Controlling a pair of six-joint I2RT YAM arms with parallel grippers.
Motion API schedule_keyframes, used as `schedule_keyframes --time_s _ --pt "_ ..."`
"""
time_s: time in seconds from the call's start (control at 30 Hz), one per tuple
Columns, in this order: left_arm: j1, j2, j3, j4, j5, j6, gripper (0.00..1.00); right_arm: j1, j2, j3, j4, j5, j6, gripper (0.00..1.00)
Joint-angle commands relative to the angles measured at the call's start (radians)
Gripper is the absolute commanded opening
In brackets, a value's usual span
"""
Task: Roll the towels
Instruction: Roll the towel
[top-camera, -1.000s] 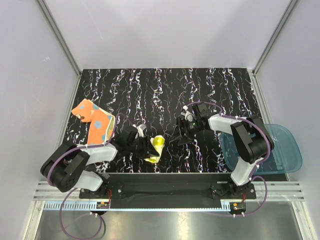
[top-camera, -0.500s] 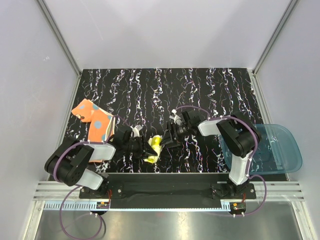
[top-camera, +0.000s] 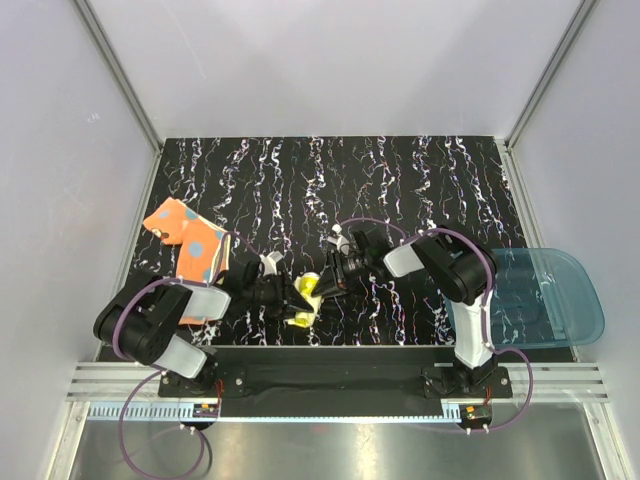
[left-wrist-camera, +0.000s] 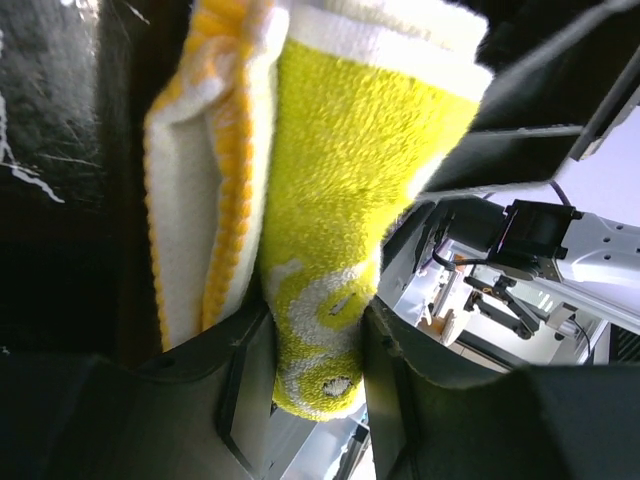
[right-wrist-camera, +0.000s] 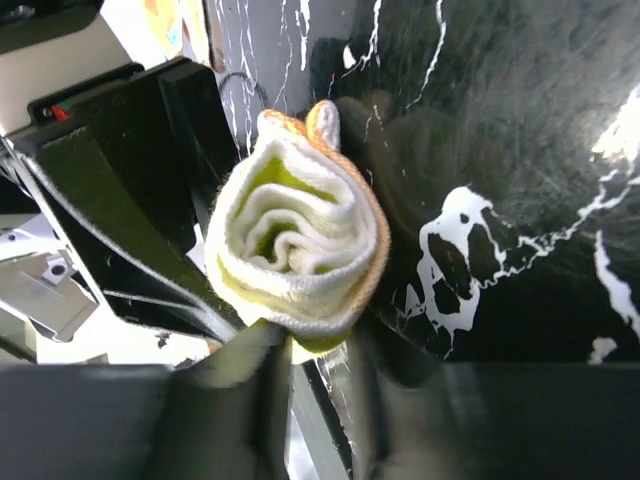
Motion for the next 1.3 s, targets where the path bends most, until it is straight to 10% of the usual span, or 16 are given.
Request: schedule_keyframes --time_s 0.0,0.23,0.8,1.27 --pt "0.004 0.012 -0.017 -0.035 -0.021 0.040 0.42 0.020 0.016 -0.003 0.042 0.040 0.010 0.26" --pt "-0.014 -0.134 0.076 -0.409 -0.240 0.204 0.55 0.020 -0.043 0.023 -0.111 0.094 -0.034 0.07" --pt "-0.309 -0.286 0.363 -0.878 -0.844 0.244 0.59 0.066 -0.175 0.169 -0.720 0.390 -0.149 0.05" --pt "-0.617 -0.107 0.619 -1.024 -1.116 0.215 0.58 0.096 -0.150 0.250 -0.851 0.435 -0.163 0.05"
